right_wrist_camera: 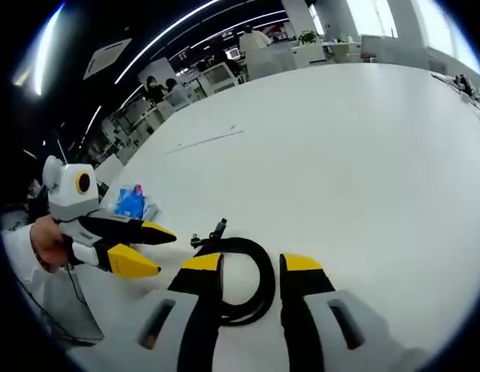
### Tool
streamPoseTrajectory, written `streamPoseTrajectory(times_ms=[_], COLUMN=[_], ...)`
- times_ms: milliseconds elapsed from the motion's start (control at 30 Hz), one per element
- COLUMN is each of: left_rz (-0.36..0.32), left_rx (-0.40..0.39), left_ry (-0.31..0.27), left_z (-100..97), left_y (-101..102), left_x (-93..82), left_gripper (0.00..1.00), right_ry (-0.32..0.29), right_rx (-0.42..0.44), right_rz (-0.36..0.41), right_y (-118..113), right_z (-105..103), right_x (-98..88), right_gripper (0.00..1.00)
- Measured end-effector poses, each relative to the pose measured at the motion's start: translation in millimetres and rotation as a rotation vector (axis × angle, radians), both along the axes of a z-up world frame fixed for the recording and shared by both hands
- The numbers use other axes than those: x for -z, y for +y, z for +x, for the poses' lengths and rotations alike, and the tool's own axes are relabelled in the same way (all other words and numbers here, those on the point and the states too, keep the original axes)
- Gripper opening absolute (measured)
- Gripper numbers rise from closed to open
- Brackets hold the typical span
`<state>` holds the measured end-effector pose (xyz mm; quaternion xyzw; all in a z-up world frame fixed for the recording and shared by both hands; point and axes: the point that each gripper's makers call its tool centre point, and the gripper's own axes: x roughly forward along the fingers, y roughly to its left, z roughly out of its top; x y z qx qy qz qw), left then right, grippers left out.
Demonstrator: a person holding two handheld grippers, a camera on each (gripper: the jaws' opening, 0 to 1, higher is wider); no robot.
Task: Arrange the tabletop items into an orderly group along one side of the table until the central work area is clear of visible clutter.
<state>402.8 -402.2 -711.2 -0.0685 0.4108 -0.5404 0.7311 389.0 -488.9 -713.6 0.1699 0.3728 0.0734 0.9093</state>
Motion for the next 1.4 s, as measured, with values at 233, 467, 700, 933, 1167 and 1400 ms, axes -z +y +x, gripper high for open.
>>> streamPoseTrajectory(times_ms=[233, 467, 700, 933, 1167, 1400], left_rz=[-0.023, -0.047, -0.068, -0.09, -0.115, -0.132], left_rx=[0.015, 0.012, 0.023, 0.009, 0.01, -0.004], left_ry=[-0.016, -0.029, -0.06, -0.075, -0.107, -0.122], left_z=[-2.4, -2.2, -3.3, 0.2, -0.5, -0.4], left_y=[8, 18, 29, 44, 61, 83], left_x=[-11.3, -22.4, -35.0, -46.0, -62.2, -76.7], left_gripper=[0.49, 0.56, 0.64, 0.68, 0.73, 0.74], right_ry=[-0.018, -0.047, -0.062, -0.074, -0.085, -0.098], right_rx=[-0.006, -0.011, -0.017, -0.014, 0.003, 0.016], right_rz=[-0.017, -0.025, -0.033, -0.033, -0.052, -0.063], right_y=[1, 6, 15, 22, 26, 35], right_z=[-1, -1, -1, -2, -6, -8], right_x=[-12.2, -25.6, -33.6, -41.3, -48.9, -60.3], right_gripper=[0.31, 0.34, 0.36, 0.37, 0.4, 0.43])
